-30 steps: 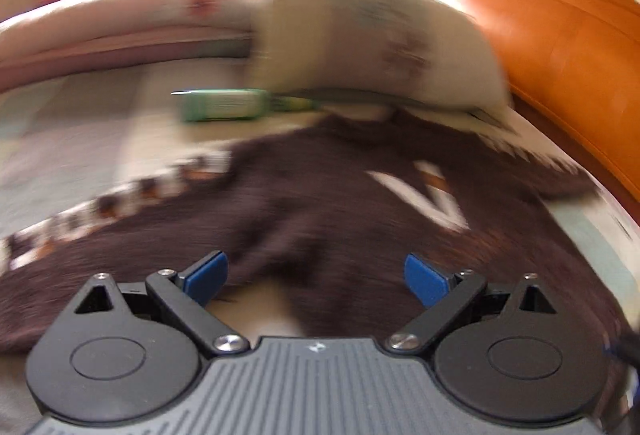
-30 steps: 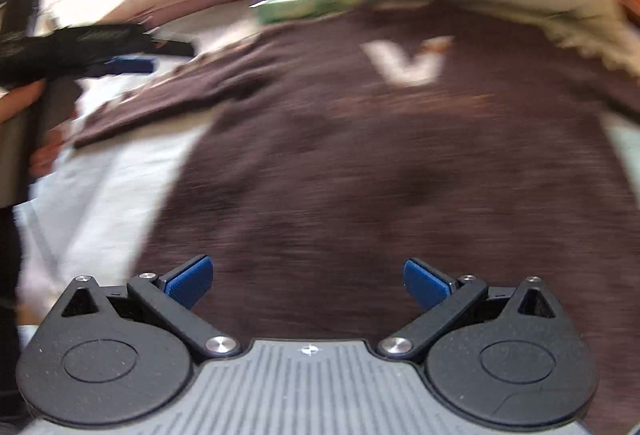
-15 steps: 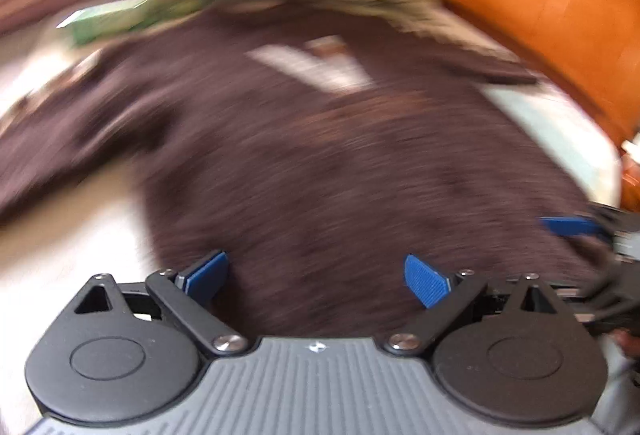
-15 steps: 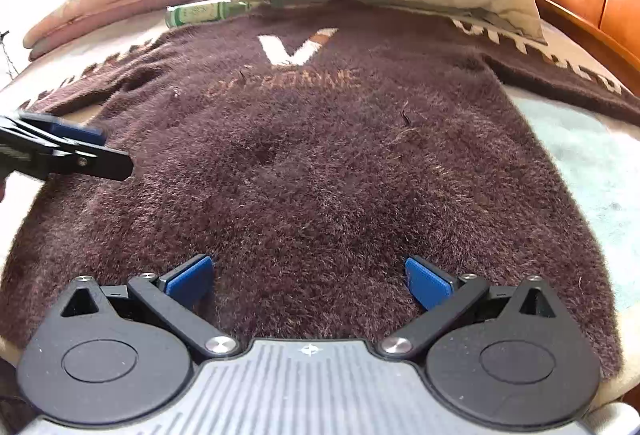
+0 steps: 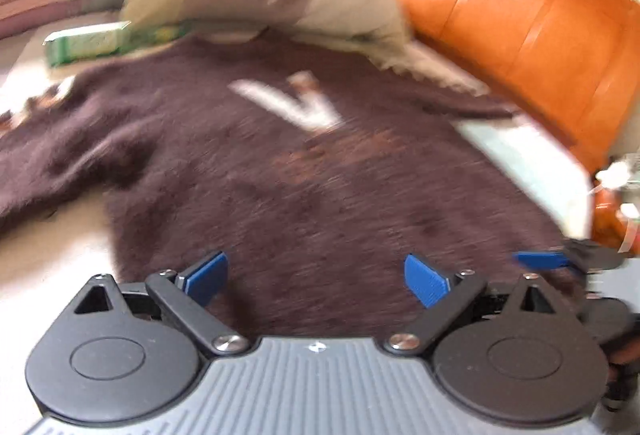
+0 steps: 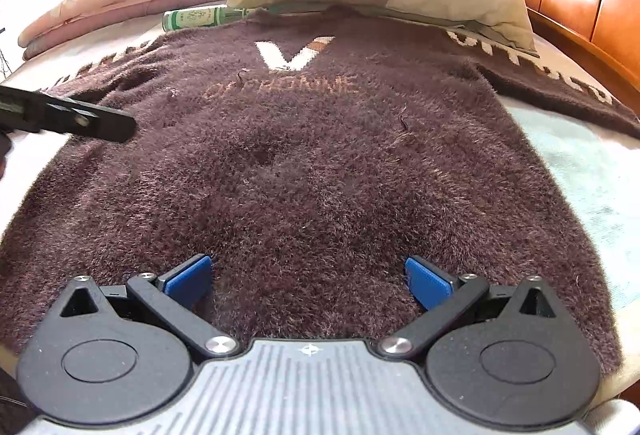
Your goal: Fold clothes
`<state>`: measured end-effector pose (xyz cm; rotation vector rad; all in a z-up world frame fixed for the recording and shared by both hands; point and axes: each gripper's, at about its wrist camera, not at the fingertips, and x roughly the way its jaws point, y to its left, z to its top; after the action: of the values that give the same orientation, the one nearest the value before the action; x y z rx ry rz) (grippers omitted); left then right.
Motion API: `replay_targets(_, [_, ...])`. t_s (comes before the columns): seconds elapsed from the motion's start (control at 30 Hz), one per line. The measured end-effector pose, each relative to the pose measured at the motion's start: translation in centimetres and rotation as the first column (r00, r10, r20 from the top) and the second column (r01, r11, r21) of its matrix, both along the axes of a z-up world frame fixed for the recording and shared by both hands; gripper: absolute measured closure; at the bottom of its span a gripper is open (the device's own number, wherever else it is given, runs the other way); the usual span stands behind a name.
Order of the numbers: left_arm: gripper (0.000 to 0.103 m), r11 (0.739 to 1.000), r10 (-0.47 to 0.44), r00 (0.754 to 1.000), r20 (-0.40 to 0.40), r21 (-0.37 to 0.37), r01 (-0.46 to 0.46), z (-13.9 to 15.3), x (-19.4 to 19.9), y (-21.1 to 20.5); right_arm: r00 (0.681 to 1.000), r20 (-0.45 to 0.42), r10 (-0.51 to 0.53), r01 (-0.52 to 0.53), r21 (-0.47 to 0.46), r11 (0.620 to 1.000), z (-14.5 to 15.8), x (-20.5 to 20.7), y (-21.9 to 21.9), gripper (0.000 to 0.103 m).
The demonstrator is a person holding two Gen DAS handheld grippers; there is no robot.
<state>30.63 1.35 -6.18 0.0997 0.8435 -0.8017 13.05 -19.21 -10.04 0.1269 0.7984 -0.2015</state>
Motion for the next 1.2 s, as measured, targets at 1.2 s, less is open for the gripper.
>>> replay_targets(1.2, [0.006,0.945,0.314,0.949,-0.008,-0.096,-0.313,1.6,3.6,7.7,0.944,-0.037,0.327,-0.327,-0.009,0.945,1.1,2.4,11.4,0.0])
